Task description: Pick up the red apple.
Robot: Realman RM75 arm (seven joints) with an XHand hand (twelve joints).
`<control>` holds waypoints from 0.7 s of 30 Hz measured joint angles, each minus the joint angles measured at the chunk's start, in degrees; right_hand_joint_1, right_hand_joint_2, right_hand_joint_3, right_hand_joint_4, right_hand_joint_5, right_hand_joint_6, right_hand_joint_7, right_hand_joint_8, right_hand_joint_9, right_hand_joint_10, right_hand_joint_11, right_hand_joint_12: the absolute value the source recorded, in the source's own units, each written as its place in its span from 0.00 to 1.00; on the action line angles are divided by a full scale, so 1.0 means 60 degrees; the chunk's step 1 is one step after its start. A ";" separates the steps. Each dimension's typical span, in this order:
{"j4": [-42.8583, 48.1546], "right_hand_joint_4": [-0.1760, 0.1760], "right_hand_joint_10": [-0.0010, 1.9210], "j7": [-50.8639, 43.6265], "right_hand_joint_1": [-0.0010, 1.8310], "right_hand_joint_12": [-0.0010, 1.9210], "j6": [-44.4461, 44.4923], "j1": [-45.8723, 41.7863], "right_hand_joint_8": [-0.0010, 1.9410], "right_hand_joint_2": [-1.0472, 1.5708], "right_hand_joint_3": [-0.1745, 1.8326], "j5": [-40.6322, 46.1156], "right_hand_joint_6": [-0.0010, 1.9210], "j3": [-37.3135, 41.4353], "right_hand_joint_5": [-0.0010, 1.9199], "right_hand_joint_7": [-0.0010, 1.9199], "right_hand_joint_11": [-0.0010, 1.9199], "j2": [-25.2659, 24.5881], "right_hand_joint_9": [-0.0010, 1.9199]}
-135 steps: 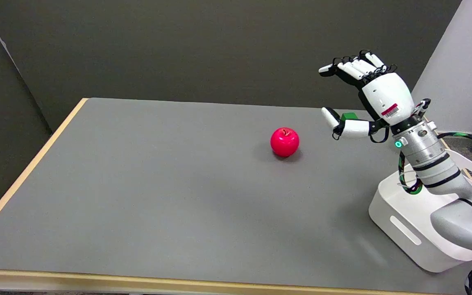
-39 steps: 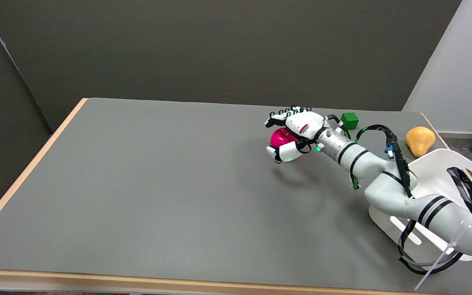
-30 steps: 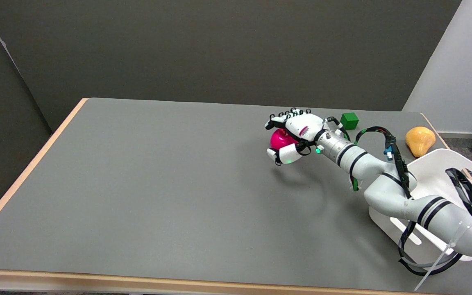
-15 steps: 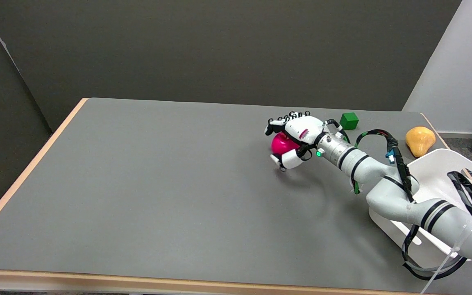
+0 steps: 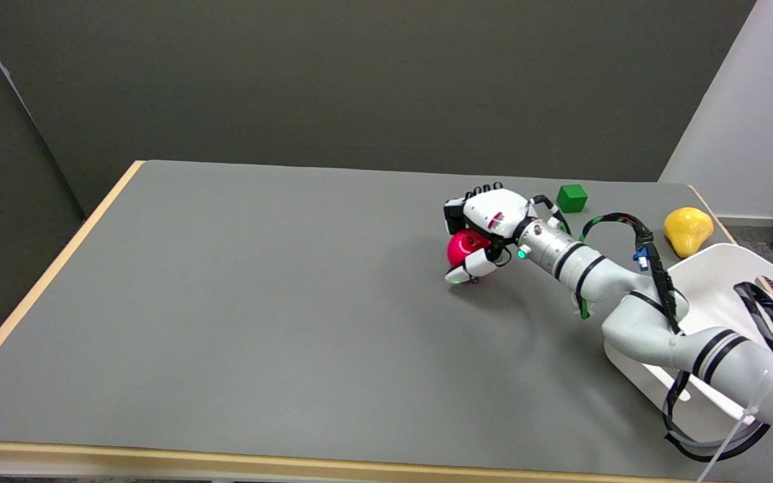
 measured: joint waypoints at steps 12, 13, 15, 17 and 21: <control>0.0667 0.06 0.76 -0.0244 0.74 0.86 0.0324 -0.0110 0.65 0.77 0.34 -0.0040 0.84 0.0288 0.36 0.45 0.32 0.0171 0.39; 0.0814 0.06 0.76 -0.0317 0.74 0.86 0.0343 -0.0138 0.65 0.77 0.34 -0.0041 0.85 0.0378 0.36 0.45 0.32 0.0208 0.39; 0.1110 0.07 0.75 -0.0473 0.73 0.82 0.0362 -0.0201 0.64 0.79 0.30 -0.0044 0.84 0.0569 0.35 0.45 0.33 0.0285 0.39; 0.1469 0.05 0.76 -0.0664 0.74 0.85 0.0362 -0.0279 0.65 0.77 0.35 -0.0046 0.85 0.0833 0.36 0.45 0.32 0.0377 0.39; 0.2199 0.05 0.76 -0.1106 0.74 0.87 0.0214 -0.0503 0.65 0.76 0.36 -0.0050 0.85 0.1502 0.36 0.46 0.32 0.0552 0.40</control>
